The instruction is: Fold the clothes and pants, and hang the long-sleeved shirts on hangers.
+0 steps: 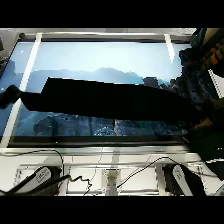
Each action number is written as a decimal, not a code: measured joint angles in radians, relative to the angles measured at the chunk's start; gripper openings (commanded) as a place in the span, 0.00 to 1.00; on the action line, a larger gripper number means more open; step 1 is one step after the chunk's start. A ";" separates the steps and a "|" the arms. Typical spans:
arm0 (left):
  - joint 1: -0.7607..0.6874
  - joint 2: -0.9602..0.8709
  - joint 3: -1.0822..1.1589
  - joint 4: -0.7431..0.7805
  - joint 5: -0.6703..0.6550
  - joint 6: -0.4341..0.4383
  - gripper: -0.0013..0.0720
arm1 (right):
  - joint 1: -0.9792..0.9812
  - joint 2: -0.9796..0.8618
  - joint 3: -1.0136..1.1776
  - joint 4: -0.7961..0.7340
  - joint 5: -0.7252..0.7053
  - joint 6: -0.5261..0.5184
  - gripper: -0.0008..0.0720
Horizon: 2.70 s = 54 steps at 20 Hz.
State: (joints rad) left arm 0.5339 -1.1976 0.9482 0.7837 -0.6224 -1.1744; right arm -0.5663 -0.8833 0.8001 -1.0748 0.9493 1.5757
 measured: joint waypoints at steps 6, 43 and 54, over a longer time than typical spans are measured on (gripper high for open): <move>-0.155 -0.335 0.282 0.000 0.114 -0.145 0.02 | 0.187 -0.412 0.243 0.012 -0.237 0.121 0.04; -0.164 -0.404 0.393 0.045 0.119 -0.240 0.65 | 0.335 -0.710 0.477 -0.021 -0.676 0.266 0.96; 0.016 -0.238 0.174 0.204 -0.306 -0.240 0.98 | 0.335 -0.621 0.477 -0.154 -0.578 0.242 0.96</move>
State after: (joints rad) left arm 0.5503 -1.4353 1.1217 0.9874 -0.9283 -1.4139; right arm -0.2314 -1.5047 1.2774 -1.2289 0.3717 1.8175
